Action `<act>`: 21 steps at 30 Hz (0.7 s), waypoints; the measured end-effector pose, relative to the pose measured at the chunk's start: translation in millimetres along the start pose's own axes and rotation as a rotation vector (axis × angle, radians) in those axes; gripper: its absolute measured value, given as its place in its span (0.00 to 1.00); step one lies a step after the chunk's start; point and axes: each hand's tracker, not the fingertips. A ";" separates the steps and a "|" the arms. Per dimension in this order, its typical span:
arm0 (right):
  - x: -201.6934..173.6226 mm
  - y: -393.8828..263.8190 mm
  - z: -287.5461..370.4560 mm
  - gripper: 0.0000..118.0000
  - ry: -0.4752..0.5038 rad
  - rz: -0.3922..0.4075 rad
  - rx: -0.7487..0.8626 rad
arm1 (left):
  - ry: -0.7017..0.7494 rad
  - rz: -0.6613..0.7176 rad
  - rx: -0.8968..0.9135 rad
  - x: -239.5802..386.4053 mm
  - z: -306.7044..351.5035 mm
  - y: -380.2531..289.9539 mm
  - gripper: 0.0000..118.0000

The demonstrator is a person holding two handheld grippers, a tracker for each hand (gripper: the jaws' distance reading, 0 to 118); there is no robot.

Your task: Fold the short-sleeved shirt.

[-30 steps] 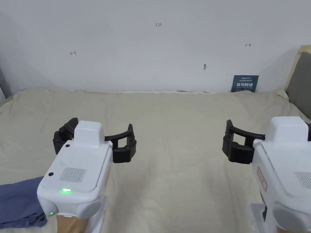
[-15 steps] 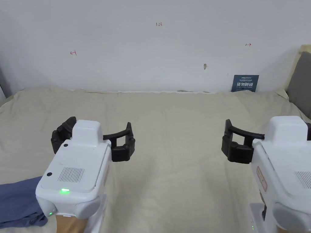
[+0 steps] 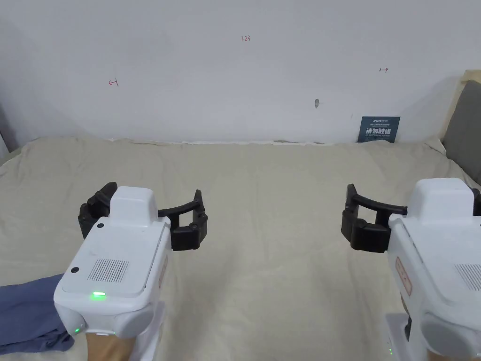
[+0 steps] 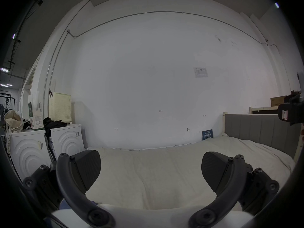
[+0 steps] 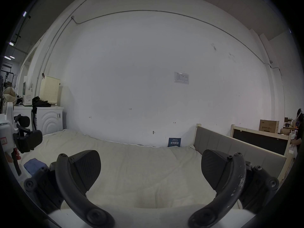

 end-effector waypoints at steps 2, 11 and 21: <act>0.2 0.1 -0.6 1.00 0.001 -0.001 0.000 | 0.000 0.004 -0.001 0.0 0.1 0.1 1.00; 0.3 0.3 -0.5 1.00 0.000 -0.002 0.002 | 0.001 -0.002 0.003 -0.5 0.5 0.7 1.00; -1.0 2.1 -1.9 1.00 0.000 -0.001 -0.024 | -0.001 0.003 -0.002 -0.4 0.8 0.8 1.00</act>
